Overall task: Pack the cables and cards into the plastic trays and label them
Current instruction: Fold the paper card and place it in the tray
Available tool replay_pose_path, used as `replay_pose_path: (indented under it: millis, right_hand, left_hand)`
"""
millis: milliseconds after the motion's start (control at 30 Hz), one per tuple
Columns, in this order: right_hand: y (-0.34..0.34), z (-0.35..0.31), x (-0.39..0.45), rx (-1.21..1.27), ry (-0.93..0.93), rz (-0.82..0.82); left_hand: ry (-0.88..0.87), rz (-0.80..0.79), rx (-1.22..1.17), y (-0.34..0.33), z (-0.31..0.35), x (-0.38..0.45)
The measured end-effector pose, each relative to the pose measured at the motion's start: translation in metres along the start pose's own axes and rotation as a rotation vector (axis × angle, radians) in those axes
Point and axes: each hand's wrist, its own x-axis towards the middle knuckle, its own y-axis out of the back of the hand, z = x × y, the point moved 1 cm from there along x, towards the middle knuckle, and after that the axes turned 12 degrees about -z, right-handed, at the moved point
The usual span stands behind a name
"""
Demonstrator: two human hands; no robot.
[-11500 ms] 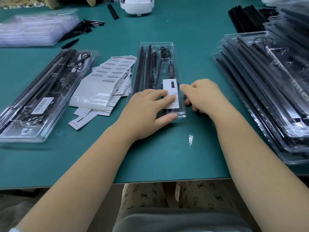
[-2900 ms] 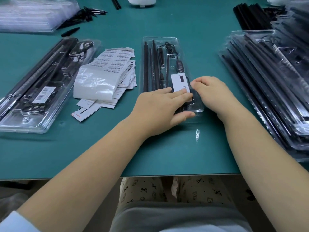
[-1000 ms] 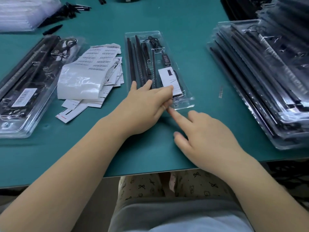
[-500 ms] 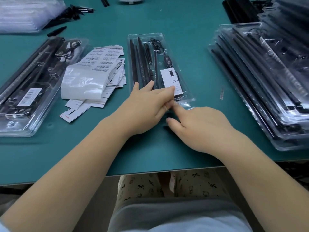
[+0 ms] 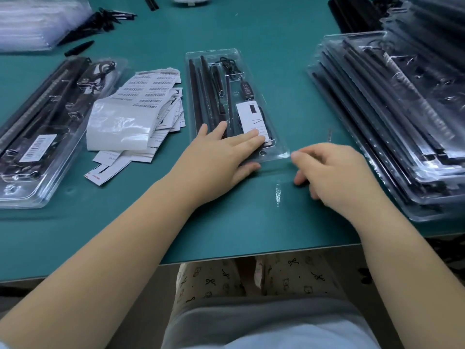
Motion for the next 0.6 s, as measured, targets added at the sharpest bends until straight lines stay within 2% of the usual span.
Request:
replay_pose_path:
  millis: [133,233,367,600]
  right_hand:
    - [-0.012,-0.021,0.016,0.537,-0.155,-0.207]
    - [-0.018,-0.032,0.022,0.763,-0.161,-0.330]
    - [-0.009,-0.036,0.035,0.556,-0.190,-0.310]
    - [-0.006,-0.038,0.049,0.441,-0.261,-0.437]
  left_hand:
    - [0.022,0.023,-0.028,-0.002,0.005,0.003]
    - [0.019,0.113,-0.169,0.001,0.006,0.003]
    - [0.012,0.242,-0.336,0.006,0.011,0.005]
    - [0.004,0.265,-0.307,0.001,0.010,0.004]
